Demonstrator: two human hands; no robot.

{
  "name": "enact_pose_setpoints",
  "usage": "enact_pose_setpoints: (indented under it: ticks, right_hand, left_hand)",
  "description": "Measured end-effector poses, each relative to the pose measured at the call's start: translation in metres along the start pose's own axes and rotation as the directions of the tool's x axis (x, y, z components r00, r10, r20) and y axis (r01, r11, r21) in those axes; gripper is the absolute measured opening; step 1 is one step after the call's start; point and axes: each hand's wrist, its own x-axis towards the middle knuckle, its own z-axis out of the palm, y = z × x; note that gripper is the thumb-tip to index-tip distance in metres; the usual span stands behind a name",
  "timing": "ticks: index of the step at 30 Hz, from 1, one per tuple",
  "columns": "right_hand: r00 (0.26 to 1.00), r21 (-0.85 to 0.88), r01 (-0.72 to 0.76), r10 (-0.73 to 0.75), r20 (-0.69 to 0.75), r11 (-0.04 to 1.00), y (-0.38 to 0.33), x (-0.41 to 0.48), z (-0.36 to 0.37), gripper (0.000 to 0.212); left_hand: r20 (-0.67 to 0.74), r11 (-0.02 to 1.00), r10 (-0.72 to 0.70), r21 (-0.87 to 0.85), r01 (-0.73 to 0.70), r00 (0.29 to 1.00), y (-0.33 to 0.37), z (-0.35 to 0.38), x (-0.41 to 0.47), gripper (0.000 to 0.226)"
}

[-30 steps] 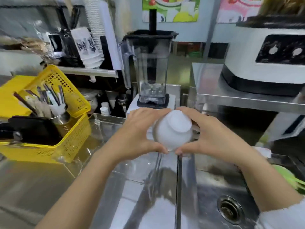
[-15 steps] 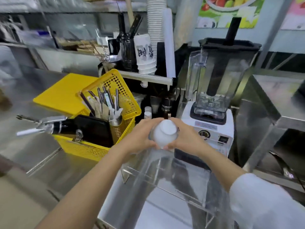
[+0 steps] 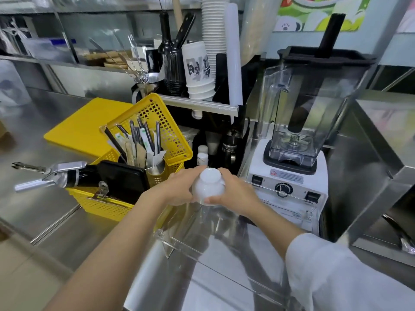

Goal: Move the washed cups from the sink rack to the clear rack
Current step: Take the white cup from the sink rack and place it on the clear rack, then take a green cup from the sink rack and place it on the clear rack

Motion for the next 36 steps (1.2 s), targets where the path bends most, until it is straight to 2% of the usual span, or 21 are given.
enact_pose_setpoints:
  ticks: [3, 6, 10, 15, 19, 25, 30, 36]
  right_hand:
    - [0.999, -0.060, 0.016, -0.013, 0.045, 0.998, 0.003, -0.005, -0.013, 0.077]
    - [0.997, -0.044, 0.048, -0.045, 0.070, 0.998, 0.013, -0.019, -0.036, 0.075]
    - [0.993, -0.015, 0.112, -0.111, 0.028, 0.994, 0.040, -0.055, -0.076, 0.071]
    - [0.991, 0.036, 0.095, -0.091, -0.103, 0.995, 0.096, -0.126, -0.122, 0.062]
    - [0.980, 0.023, -0.021, 0.026, -0.198, 1.000, 0.163, -0.181, -0.150, 0.065]
    - [0.928, 0.085, -0.232, 0.247, -0.278, 0.969, 0.269, -0.262, -0.179, 0.066]
    - [0.803, 0.150, -0.460, 0.482, -0.352, 0.875, 0.344, -0.320, -0.188, 0.066]
    - [0.642, 0.174, -0.687, 0.701, -0.310, 0.706, 0.425, -0.364, -0.178, 0.055]
  left_hand:
    - [0.117, 0.982, -0.104, 0.172, 0.083, 0.988, 0.016, -0.016, -0.006, 0.087]
    - [0.086, 0.966, -0.141, 0.229, 0.118, 0.986, 0.041, -0.032, -0.012, 0.073]
    - [-0.090, 0.994, 0.105, 0.011, -0.105, 0.990, 0.091, -0.019, -0.015, 0.065]
    - [-0.075, 0.920, 0.392, 0.021, -0.392, 0.917, 0.172, 0.041, 0.002, 0.061]
    - [0.081, 0.870, 0.477, 0.096, -0.483, 0.875, 0.241, 0.101, 0.022, 0.065]
    - [0.222, 0.827, 0.542, 0.033, -0.562, 0.811, 0.334, 0.193, 0.052, 0.071]
    - [0.249, 0.843, 0.521, -0.004, -0.537, 0.816, 0.397, 0.264, 0.070, 0.069]
    - [0.301, 0.879, 0.371, 0.190, -0.437, 0.878, 0.439, 0.339, 0.090, 0.072]
